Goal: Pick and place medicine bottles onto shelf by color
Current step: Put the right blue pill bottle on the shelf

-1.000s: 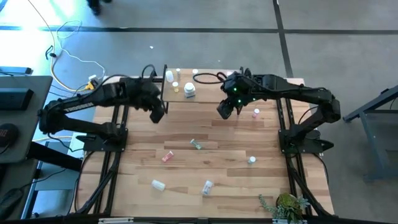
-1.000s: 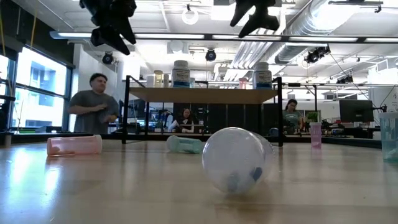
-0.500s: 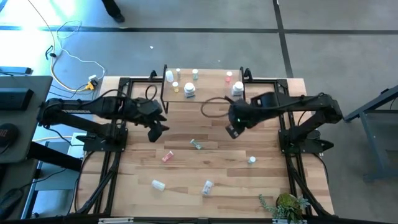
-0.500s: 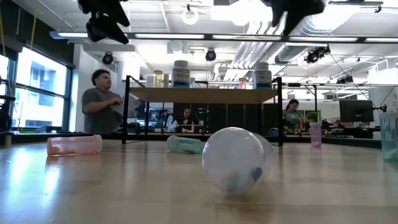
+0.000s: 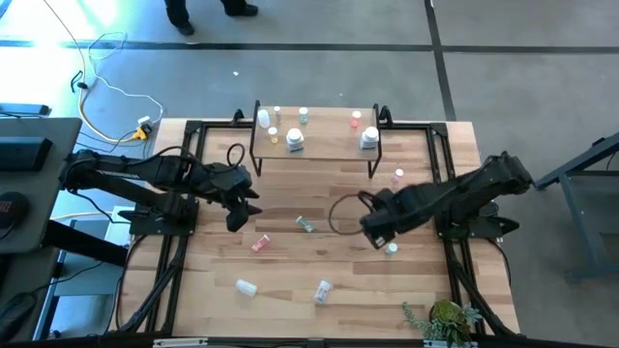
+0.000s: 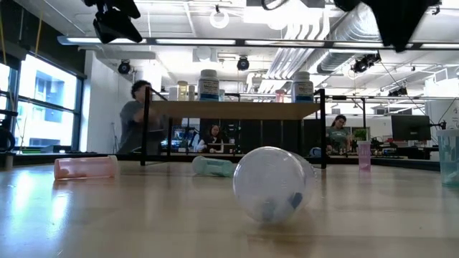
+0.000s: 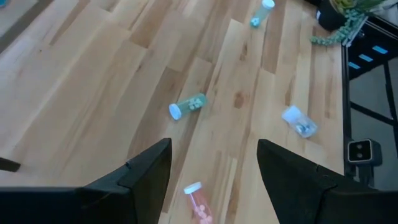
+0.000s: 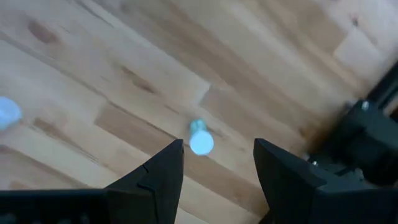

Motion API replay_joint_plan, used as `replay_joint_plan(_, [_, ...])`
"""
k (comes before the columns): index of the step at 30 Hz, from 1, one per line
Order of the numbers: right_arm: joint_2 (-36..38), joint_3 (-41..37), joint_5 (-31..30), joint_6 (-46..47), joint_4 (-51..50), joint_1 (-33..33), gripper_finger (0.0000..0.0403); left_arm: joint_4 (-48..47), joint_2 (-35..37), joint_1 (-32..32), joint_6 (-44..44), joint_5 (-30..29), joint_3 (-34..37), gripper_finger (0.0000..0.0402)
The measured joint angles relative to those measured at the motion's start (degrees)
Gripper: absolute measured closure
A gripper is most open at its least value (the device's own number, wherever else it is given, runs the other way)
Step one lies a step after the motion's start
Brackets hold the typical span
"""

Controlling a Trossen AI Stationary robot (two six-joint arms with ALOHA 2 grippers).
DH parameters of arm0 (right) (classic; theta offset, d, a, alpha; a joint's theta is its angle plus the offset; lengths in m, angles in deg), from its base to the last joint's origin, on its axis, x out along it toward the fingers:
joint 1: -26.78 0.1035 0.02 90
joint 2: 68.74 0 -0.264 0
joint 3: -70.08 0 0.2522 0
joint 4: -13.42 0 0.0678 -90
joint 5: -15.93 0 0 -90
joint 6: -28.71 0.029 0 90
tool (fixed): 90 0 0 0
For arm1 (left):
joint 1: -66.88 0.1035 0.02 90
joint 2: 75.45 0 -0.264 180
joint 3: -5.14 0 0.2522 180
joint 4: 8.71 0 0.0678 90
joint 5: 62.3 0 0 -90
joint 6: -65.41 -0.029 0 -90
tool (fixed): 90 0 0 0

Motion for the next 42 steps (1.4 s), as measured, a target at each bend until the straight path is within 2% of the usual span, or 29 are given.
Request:
replay_joint_plan(7, [0.1,-6.5,4.1,5.6,6.3,3.9,0.0217,0.0,0.0,-0.6,0.9,-0.2,0.0,0.0174])
replay_joint_plan(17, [0.1,-14.9,4.5,11.3,12.9,5.9,0.0217,0.0,0.0,-0.6,1.5,-1.5,0.0,0.0174])
replay_joint_plan(37, [0.1,-26.5,5.8,13.2,26.0,5.9,0.0217,0.1,0.0,-0.5,1.5,-1.7,0.0,0.0174])
replay_joint_plan(42, [0.1,-27.9,6.4,13.2,28.6,5.9,0.0233,0.1,0.0,-0.5,1.5,-2.0,0.0,0.0174])
